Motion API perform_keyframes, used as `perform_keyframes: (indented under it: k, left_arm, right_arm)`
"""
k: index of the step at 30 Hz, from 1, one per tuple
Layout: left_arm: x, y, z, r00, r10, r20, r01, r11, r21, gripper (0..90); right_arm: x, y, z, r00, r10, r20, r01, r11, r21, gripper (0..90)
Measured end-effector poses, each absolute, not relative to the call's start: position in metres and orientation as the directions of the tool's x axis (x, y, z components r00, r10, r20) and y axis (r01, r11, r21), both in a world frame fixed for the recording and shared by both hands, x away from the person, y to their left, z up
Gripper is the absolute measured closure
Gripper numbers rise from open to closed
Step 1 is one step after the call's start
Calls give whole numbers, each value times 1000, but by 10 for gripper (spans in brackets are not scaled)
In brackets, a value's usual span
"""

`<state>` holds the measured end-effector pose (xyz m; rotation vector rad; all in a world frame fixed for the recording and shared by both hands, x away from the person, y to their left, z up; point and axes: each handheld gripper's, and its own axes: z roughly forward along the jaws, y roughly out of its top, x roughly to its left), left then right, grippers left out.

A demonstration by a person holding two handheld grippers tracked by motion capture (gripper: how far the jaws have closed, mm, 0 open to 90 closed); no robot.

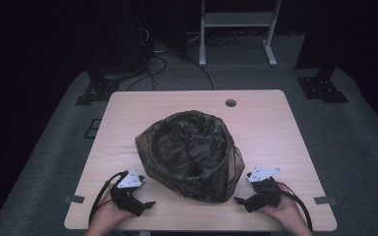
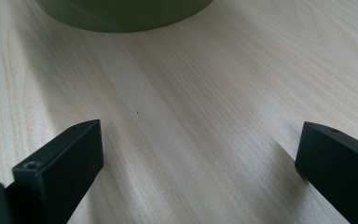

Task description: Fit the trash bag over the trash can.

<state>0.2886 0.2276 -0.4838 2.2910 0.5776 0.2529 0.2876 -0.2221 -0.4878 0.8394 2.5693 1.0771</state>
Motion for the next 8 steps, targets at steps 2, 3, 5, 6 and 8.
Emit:
perform_keyframes:
  k: [2,3,5,6,8]
  left_arm:
    - [289,228,-484,879,477,8,330,-620,712,0]
    - [289,228,-484,879,477,8,330,-620,712,0]
    - [289,228,-484,879,477,8,330,-620,712,0]
    - [289,228,-484,879,477,8,330,-619,713,0]
    - [289,228,-484,879,477,8,330,-619,713,0]
  right_arm:
    - [288,-222,-488,-809,588,8,418,565,711,0]
    - [288,-222,-488,-809,588,8,418,565,711,0]
    - [287,-222,-488,-808,590,8,419,565,711,1]
    - [287,-222,-488,-808,590,8,419,565,711,1]
    - [287,-222,-488,-807,590,8,419,565,711,1]
